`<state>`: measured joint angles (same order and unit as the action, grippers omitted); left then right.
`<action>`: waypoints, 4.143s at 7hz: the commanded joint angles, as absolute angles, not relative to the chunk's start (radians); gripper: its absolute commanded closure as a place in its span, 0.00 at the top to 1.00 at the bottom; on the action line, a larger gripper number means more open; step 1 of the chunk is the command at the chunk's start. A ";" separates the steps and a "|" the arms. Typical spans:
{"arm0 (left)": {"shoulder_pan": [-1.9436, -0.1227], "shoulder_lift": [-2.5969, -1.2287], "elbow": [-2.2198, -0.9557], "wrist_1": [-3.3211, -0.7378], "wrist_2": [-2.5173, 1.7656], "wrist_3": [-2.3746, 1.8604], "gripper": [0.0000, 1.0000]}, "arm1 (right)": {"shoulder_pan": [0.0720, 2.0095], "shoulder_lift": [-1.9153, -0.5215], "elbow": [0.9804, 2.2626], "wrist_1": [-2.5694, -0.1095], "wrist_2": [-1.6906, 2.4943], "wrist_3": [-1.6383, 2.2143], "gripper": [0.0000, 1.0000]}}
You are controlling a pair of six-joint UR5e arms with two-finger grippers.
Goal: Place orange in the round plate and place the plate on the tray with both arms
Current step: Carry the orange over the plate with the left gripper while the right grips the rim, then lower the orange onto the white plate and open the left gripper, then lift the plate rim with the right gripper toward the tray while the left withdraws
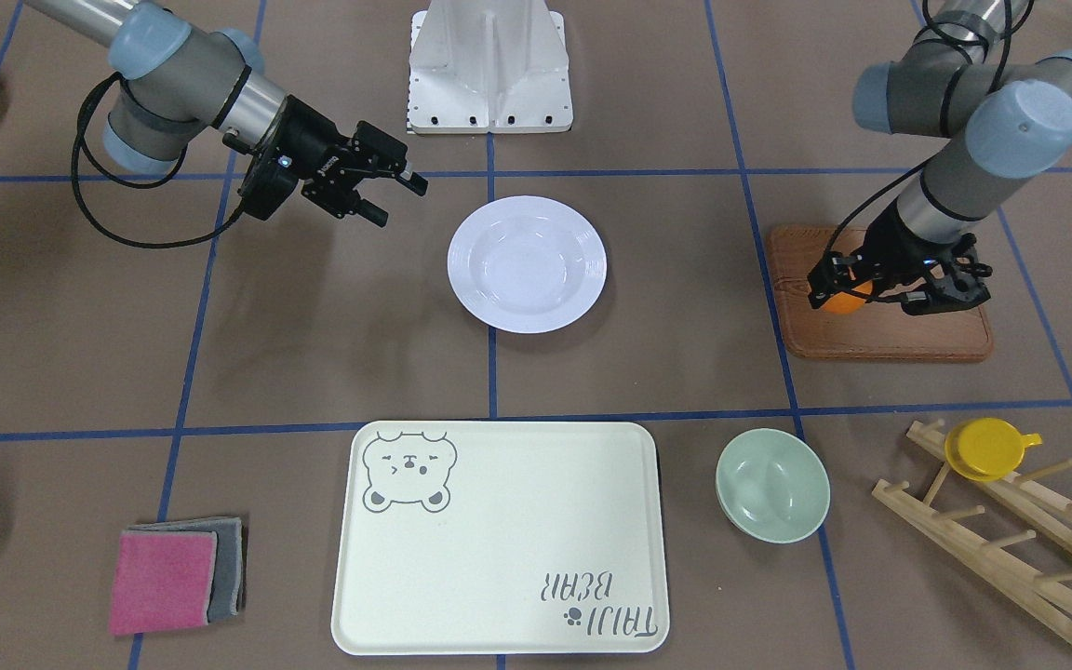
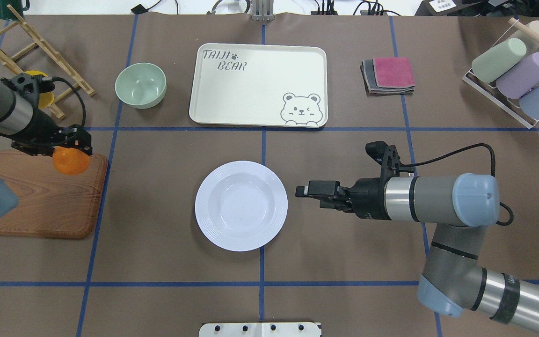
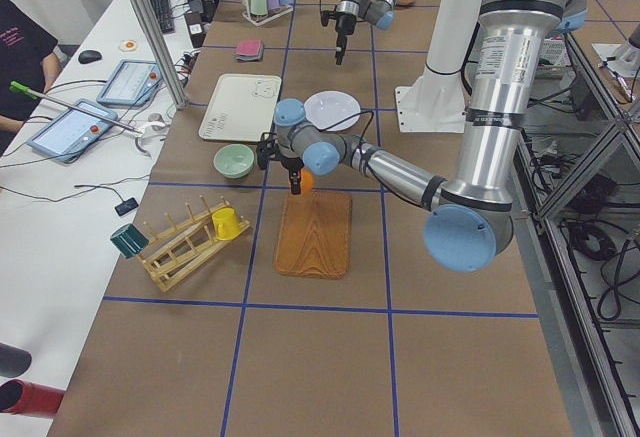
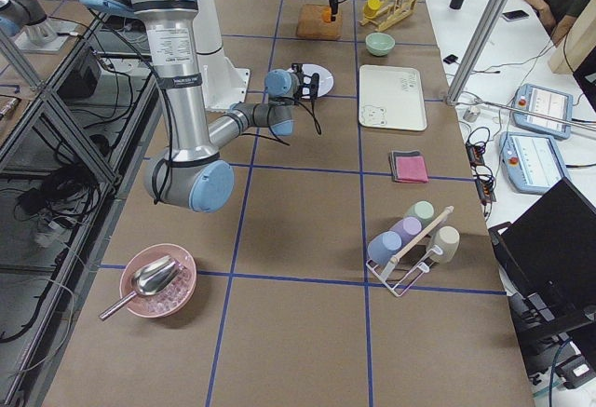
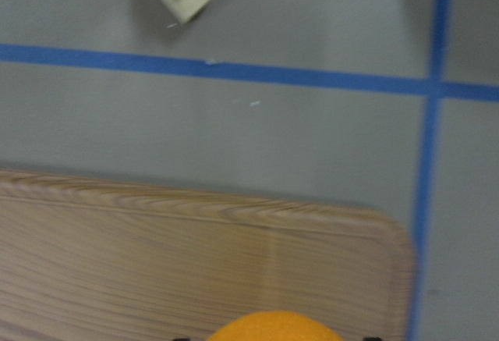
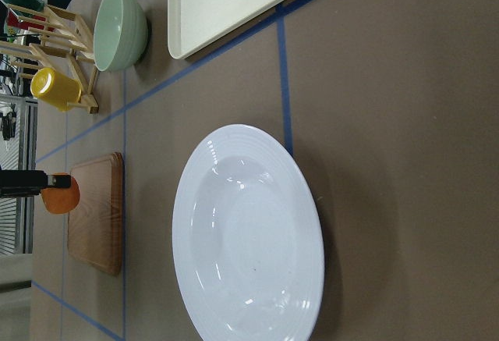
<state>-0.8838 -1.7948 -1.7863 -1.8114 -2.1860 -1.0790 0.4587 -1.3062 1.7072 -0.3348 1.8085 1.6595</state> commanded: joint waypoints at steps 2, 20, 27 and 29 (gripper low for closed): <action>-0.715 -2.076 -1.795 -1.594 -2.085 -1.311 0.72 | 0.457 -1.208 1.585 -0.319 1.740 1.666 1.00; -0.573 -2.142 -1.759 -1.750 -1.968 -1.494 0.97 | 0.334 -1.143 1.439 -0.201 1.640 1.727 0.55; -0.823 -1.939 -2.012 -1.595 -2.154 -1.072 0.97 | 0.368 -1.118 1.443 -0.140 1.635 1.818 0.00; -0.860 -1.933 -2.039 -1.514 -2.140 -0.951 0.97 | 0.397 -1.094 1.456 -0.138 1.628 1.851 0.00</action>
